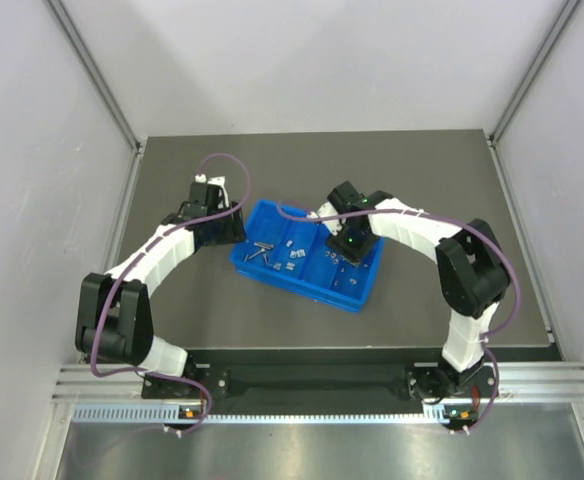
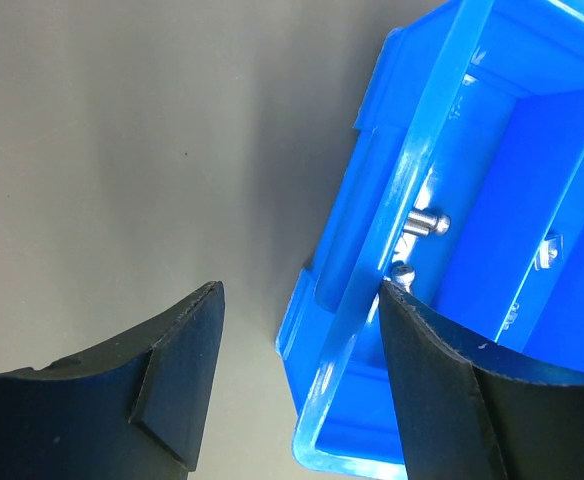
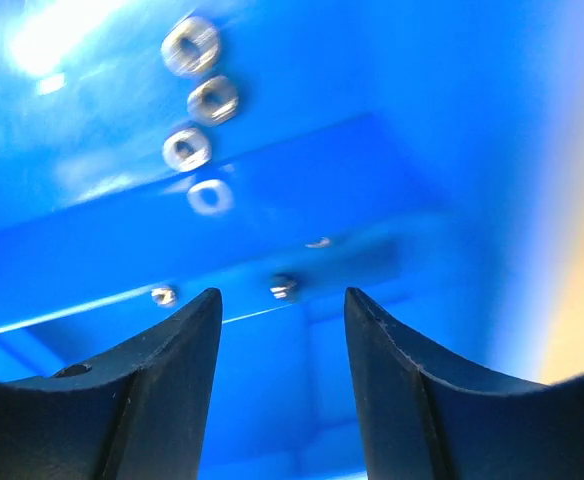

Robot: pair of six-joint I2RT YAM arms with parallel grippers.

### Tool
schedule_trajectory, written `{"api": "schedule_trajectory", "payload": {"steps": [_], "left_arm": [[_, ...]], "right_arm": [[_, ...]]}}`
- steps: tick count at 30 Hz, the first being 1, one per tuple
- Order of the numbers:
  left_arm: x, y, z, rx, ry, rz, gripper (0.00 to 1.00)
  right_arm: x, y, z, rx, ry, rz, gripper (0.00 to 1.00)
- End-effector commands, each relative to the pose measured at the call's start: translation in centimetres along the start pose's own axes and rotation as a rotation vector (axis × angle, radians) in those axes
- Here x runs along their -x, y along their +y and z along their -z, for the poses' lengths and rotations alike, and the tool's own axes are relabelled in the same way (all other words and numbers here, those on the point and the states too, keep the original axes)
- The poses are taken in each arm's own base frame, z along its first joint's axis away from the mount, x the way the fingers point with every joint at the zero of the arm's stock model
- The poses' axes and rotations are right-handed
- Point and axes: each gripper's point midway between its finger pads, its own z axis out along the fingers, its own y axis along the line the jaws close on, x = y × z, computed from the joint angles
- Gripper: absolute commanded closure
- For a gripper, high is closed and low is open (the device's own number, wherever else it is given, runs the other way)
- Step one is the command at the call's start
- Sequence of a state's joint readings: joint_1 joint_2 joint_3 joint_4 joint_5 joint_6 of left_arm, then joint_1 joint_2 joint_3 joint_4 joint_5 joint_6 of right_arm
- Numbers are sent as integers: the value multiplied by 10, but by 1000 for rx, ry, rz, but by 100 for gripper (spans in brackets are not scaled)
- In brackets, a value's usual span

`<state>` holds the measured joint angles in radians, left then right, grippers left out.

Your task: Sort the screws and nuts into containers

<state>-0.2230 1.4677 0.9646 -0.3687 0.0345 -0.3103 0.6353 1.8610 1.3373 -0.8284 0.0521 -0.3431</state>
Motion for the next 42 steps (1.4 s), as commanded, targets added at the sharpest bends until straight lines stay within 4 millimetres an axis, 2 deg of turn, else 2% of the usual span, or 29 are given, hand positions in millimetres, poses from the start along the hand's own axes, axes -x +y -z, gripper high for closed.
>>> {"api": "schedule_trajectory", "payload": {"steps": [1, 3, 9, 13, 20, 25, 36, 42], "left_arm": [[19, 0, 0, 14, -37, -10, 32], [19, 0, -2, 16, -30, -5, 32], [17, 1, -5, 30, 1, 10, 33], [24, 4, -6, 60, -1, 13, 33], [26, 3, -6, 56, -1, 14, 33], [26, 4, -2, 60, -7, 8, 33], [25, 6, 4, 66, -8, -7, 33], [27, 4, 7, 62, -10, -10, 33]], "right_arm": [[50, -26, 41, -48, -256, -112, 47], [50, -31, 42, -59, -286, -148, 47], [53, -22, 42, 7, -357, -222, 45], [48, -18, 39, 17, -350, -229, 45], [29, -10, 20, -22, -249, -199, 45], [26, -5, 3, -41, -208, -181, 46], [18, -13, -22, -94, -195, -142, 44], [21, -3, -34, -33, -213, -136, 44]]}}
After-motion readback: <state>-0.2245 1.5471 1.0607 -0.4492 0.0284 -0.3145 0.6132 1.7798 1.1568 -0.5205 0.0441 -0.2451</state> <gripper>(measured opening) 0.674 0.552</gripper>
